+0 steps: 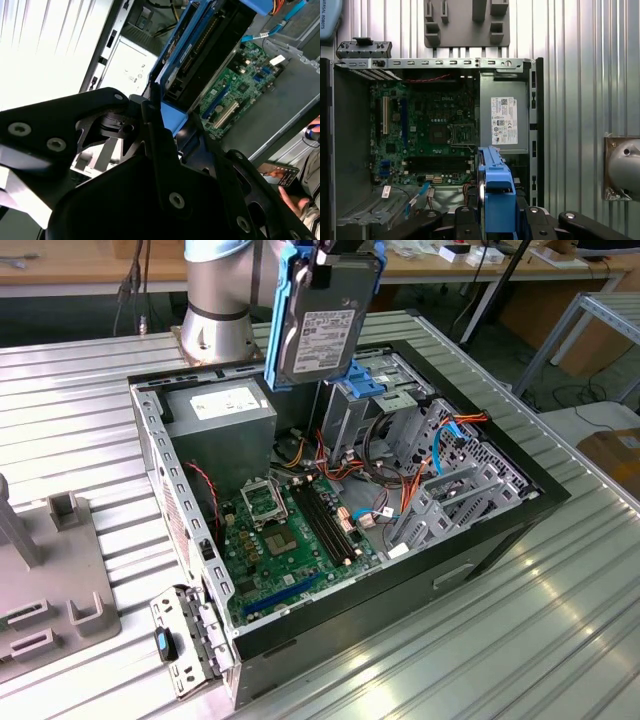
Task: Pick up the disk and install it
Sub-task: 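Pick up the disk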
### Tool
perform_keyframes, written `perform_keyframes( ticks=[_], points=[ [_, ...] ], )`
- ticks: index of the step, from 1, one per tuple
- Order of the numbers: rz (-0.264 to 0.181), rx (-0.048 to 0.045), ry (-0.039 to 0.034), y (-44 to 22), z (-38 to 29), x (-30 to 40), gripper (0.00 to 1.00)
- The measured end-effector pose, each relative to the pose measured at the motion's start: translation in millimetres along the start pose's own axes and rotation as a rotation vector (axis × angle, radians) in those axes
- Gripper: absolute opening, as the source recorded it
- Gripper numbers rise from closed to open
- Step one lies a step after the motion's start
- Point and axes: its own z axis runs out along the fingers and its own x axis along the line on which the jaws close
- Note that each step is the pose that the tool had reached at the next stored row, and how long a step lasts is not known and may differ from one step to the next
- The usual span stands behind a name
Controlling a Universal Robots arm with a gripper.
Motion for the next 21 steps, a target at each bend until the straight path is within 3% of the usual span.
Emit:
perform_keyframes(
  ticks=[4, 7, 12, 14, 18, 21],
  points=[
    [0.0, 0.0, -0.0001, -15.9, 0.0, -0.2, 0.37],
    [0.0, -0.0001, 0.0, -24.1, -0.1, -0.3, 0.37],
    [0.0, 0.0, 0.0, -50.6, -0.3, -0.7, 0.37],
    [0.0, -0.0001, 0.0, -52.8, -0.4, 1.3, 0.37],
    [0.0, 0.0, -0.0004, -54.6, -0.8, 13.9, 0.37],
    [0.0, -0.0001, -0.0012, -56.0, -1.4, 34.2, 0.37]
  ],
)
